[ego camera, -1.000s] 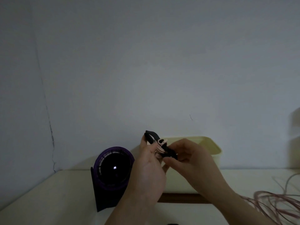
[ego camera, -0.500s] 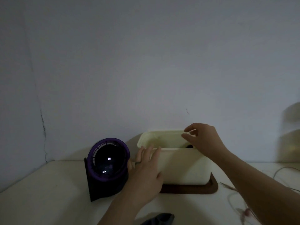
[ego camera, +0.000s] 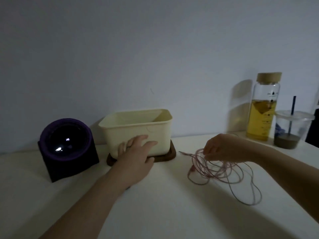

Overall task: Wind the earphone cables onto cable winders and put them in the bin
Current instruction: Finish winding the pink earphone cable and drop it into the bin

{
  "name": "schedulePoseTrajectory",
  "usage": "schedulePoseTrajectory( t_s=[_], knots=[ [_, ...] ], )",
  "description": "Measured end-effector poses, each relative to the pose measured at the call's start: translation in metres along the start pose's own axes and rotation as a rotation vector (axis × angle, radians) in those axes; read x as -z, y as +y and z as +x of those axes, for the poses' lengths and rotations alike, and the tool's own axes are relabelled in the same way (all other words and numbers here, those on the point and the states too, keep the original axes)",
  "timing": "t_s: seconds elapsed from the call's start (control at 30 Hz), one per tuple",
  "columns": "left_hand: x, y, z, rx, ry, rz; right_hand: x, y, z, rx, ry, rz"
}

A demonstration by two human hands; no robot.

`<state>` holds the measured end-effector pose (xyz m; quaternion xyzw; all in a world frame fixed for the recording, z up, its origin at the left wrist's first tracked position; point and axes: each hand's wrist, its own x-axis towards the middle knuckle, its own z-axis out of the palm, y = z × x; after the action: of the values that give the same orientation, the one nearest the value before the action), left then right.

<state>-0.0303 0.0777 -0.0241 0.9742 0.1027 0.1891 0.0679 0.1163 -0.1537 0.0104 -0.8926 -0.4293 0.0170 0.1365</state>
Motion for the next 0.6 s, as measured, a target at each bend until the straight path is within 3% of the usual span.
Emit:
schedulePoseTrajectory(
  t_s=[0.1,0.17,0.27,0.43,0.6],
  knots=[
    [-0.023,0.036,0.002,-0.202,-0.067,-0.079,-0.015,0.009,-0.017,-0.022,-0.195,-0.175],
    [-0.041,0.056,0.005,-0.299,-0.066,-0.105,-0.028,0.011,-0.023,-0.023,-0.205,-0.225],
    [-0.064,0.077,0.009,-0.406,-0.098,-0.051,-0.039,0.013,-0.034,0.033,-0.087,-0.174],
    [-0.066,0.087,0.0,-0.337,-0.089,0.107,-0.043,0.011,-0.041,0.115,0.061,-0.061],
    [-0.031,0.063,-0.015,-0.253,0.046,-0.25,-0.023,-0.01,-0.043,0.119,0.309,0.168]
  ],
)
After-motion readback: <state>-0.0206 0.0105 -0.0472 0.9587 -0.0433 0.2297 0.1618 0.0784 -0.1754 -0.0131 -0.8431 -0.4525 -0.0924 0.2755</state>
